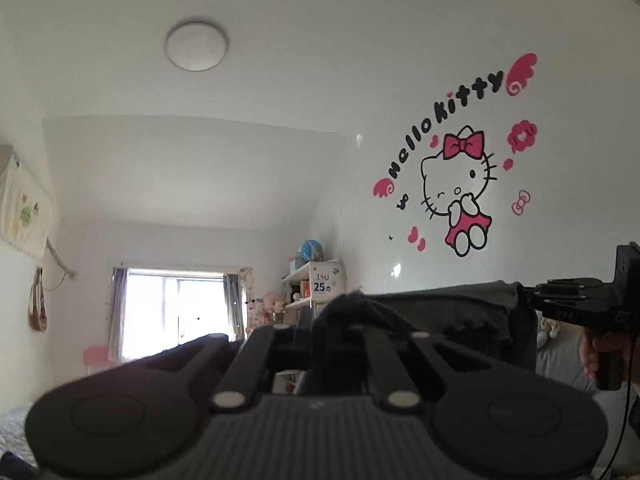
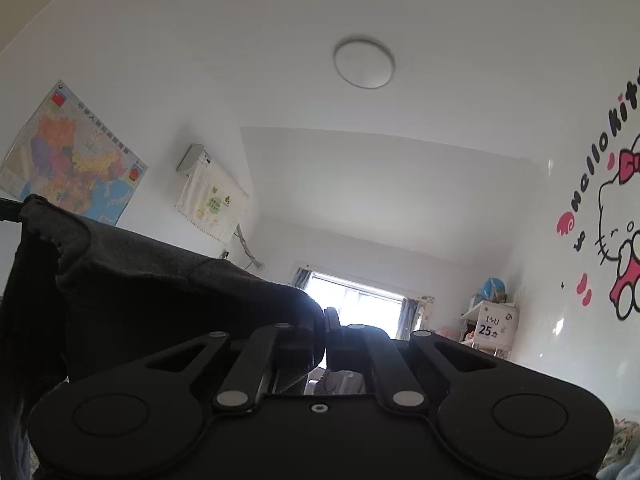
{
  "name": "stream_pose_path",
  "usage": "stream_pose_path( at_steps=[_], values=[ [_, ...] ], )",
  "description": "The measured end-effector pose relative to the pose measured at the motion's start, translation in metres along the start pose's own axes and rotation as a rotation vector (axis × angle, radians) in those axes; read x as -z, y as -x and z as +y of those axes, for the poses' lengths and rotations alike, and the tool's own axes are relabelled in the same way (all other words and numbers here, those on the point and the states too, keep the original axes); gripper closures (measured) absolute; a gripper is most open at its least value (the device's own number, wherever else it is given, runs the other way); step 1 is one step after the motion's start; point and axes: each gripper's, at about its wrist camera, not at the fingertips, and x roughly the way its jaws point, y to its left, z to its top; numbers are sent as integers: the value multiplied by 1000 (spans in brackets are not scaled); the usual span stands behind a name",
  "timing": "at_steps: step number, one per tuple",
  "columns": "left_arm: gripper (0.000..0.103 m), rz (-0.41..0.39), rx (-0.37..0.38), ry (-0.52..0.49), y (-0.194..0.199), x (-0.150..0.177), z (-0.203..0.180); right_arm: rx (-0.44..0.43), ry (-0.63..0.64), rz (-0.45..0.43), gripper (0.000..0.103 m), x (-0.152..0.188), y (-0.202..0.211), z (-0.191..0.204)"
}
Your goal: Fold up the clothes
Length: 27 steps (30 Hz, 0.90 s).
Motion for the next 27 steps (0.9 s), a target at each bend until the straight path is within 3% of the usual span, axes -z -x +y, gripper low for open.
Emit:
stream_pose_path(
  at_steps=[3, 4, 5, 7, 9, 11, 12, 13, 14, 15, 18, 22, 27],
  values=[
    [96, 104, -33, -1, -33, 36, 2, 8, -4, 109, 97, 33, -15, 0],
    [94, 157, -55, 20, -54, 56, 8, 23, 7, 163, 89, 51, -29, 3],
    [88, 229, -77, 36, -80, 82, 17, 41, 12, 230, 79, 74, -46, 6],
    [81, 446, -146, 91, -139, 152, 40, 92, -44, 460, 65, 148, -95, 7],
    [81, 685, -177, 276, -171, 222, 72, 149, -116, 706, 64, 224, -138, 4],
    [80, 757, -194, 496, -156, 271, 93, 205, -144, 884, 72, 286, -143, 7],
    [68, 771, -186, 529, -144, 287, 94, 190, -145, 889, 71, 302, -131, 12],
    [57, 783, -167, 521, -133, 300, 91, 156, -150, 893, 59, 316, -120, 20],
    [38, 808, -156, 521, -122, 313, 88, 133, -153, 908, 45, 330, -111, 27],
    [32, 842, -149, 526, -112, 327, 84, 118, -161, 931, 44, 343, -102, 36],
    [31, 944, -130, 565, -89, 367, 78, 102, -270, 1014, 44, 376, -81, 49],
    [30, 1044, -178, 571, -76, 405, 77, 54, -456, 1064, 44, 389, -50, 60],
    [27, 1117, -266, 551, -51, 432, 68, 7, -436, 1133, 44, 397, -28, 85]
  ],
)
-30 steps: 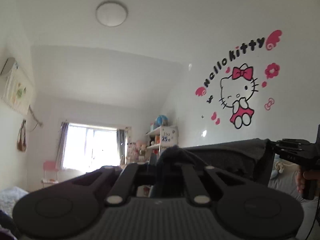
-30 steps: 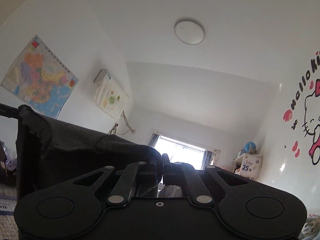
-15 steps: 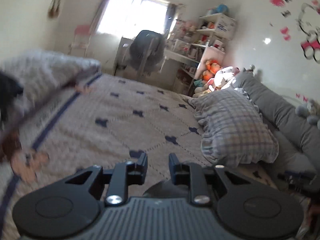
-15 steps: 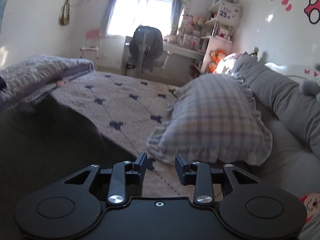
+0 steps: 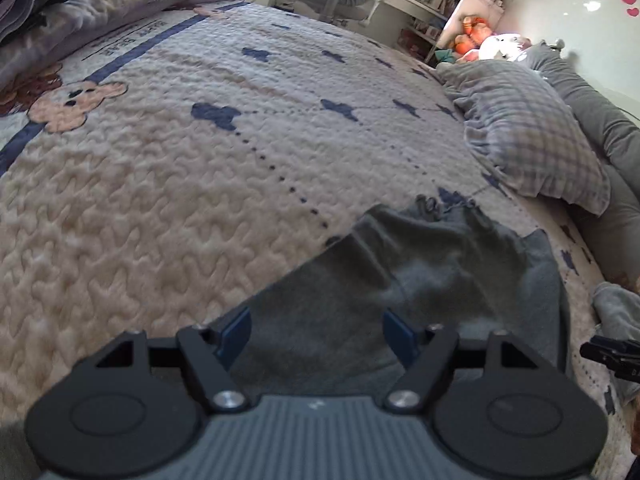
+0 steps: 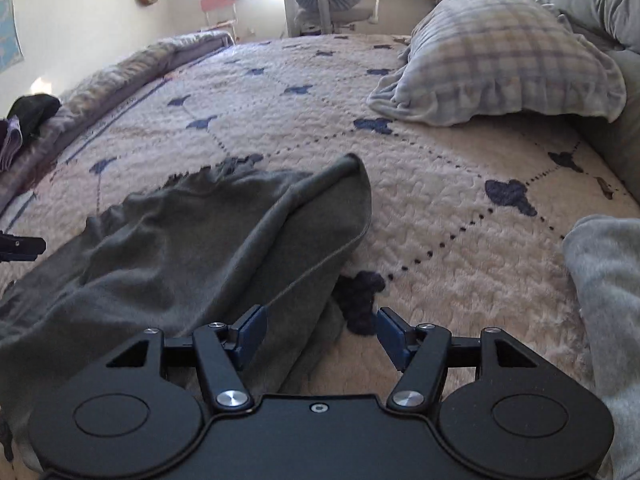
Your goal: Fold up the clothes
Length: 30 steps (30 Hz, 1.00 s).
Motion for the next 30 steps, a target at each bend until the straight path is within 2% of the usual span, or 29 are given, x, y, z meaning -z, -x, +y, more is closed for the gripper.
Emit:
stream_pose_path(
  at_steps=[2, 4, 6, 7, 12, 14, 16, 21, 26, 30],
  values=[
    [26, 2, -45, -33, 1, 16, -1, -19, -34, 20, 44, 17, -1, 4],
    [19, -10, -89, -104, 4, 27, -7, -78, -64, 30, 45, 33, -3, 5],
    [0, -9, -143, -162, 2, 33, -14, -88, -72, 32, 45, 44, -6, 11],
    [0, -7, -170, -186, -2, 36, -16, -86, -75, 28, 44, 49, -8, 14],
    [0, -44, -224, -231, -7, 50, -21, -59, -58, -17, 23, 60, -13, 28],
    [0, -62, -227, -232, -7, 53, -20, -45, -56, -8, 0, 59, -16, 29],
    [0, -75, -232, -233, -7, 55, -20, -40, -63, -8, 0, 60, -19, 27],
    [0, -113, -260, -238, -7, 62, -25, -22, -76, -70, 0, 67, -18, 28],
    [0, -151, -247, -230, -7, 67, -23, -21, -74, -94, 0, 67, -22, 26],
    [0, -248, -241, -235, -6, 82, -22, -61, -71, -156, 0, 74, -28, 20]
  ],
)
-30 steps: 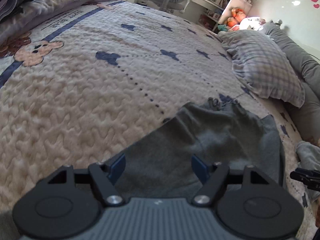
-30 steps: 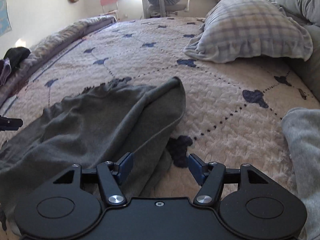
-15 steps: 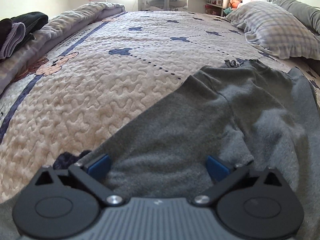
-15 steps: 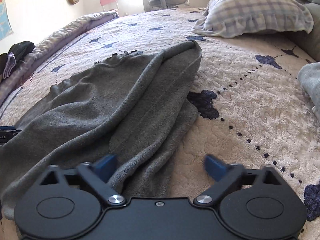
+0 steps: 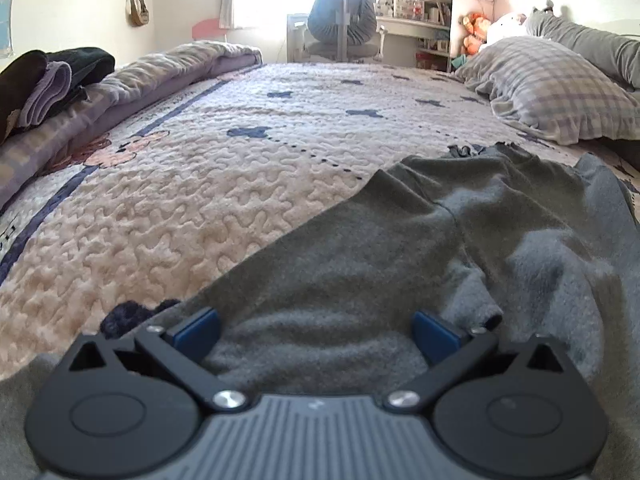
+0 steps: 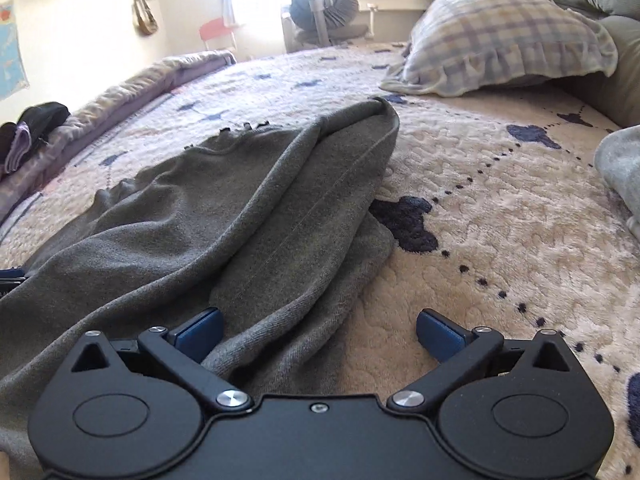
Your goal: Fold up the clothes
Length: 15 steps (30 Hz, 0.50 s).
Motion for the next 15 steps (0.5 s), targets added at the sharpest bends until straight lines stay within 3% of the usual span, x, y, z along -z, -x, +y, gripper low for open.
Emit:
stream_pose_path(
  at_steps=[3, 15],
  values=[
    [0, -1, -14, -10, 0, -2, -3, -4, -6, -35, 0, 6, 4, 0],
    [0, -13, -3, 7, 1, 0, -1, 9, 19, -30, 0, 6, 4, 4]
  ],
)
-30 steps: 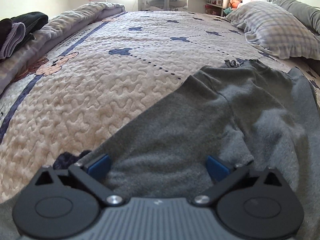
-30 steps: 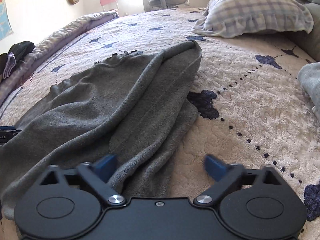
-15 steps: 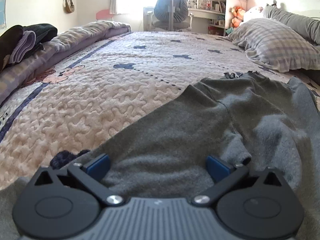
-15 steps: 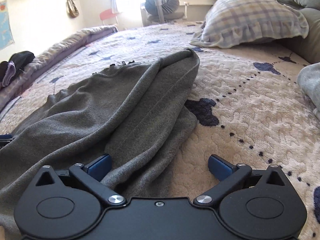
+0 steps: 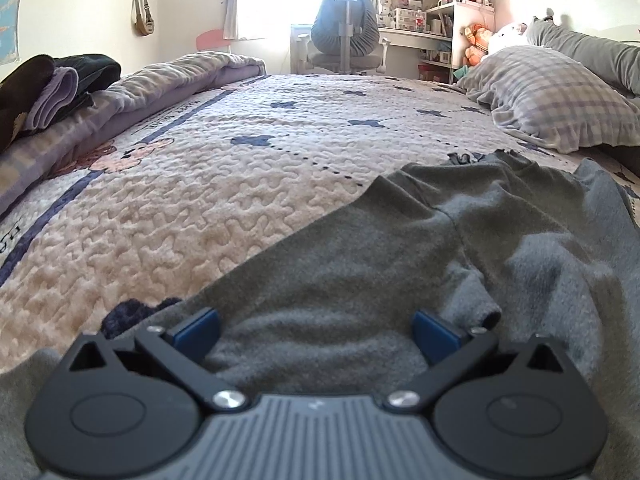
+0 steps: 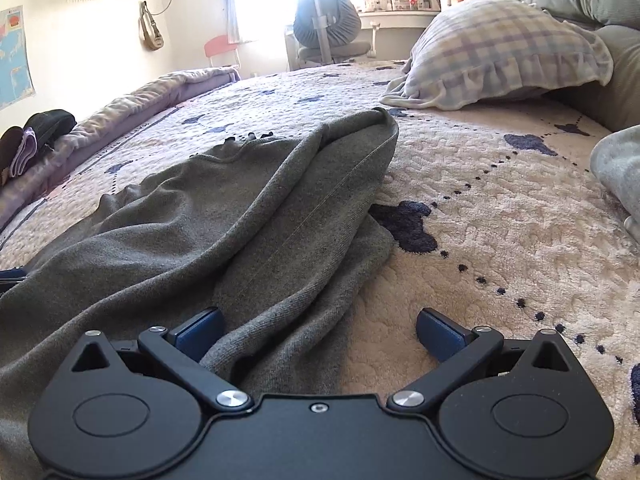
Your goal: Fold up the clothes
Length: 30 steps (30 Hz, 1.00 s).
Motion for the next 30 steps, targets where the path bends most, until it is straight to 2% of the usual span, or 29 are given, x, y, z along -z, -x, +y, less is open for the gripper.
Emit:
stream_pose_path(
  at_steps=[6, 7, 8, 9, 11, 13, 17, 19, 21, 26, 30],
  values=[
    [0, -2, -1, 0, 0, 0, 0, -4, 15, -17, 7, 3, 5, 3],
    [0, -3, -1, -1, 1, 1, 0, -10, 13, -24, 12, 3, 6, 3],
    [0, -4, -1, 0, 1, 1, 0, -15, 10, -32, 22, 4, 8, 2],
    [0, -5, -1, 1, 1, 1, 1, -17, 3, -42, 26, 5, 10, 0],
    [0, -4, 1, 3, 1, 1, 1, -37, -12, -56, 50, 7, 14, -2],
    [0, -4, 4, 6, 1, 1, 2, -50, -25, -67, 65, 8, 18, -3],
    [0, -4, 10, 13, 2, 1, 3, -62, -96, -87, 86, 10, 29, -8],
    [0, -3, 10, 12, 2, 1, 3, -56, -138, -88, 90, 9, 36, -11],
    [0, -4, 8, 10, 2, 1, 3, -35, -127, -96, 91, 7, 44, -7],
    [0, -15, 5, 8, 3, 3, 2, 30, -2, -70, 91, -1, 50, 5],
    [0, -27, -9, 3, 6, 5, 1, 74, 91, -57, 90, 22, 31, 4]
  ],
)
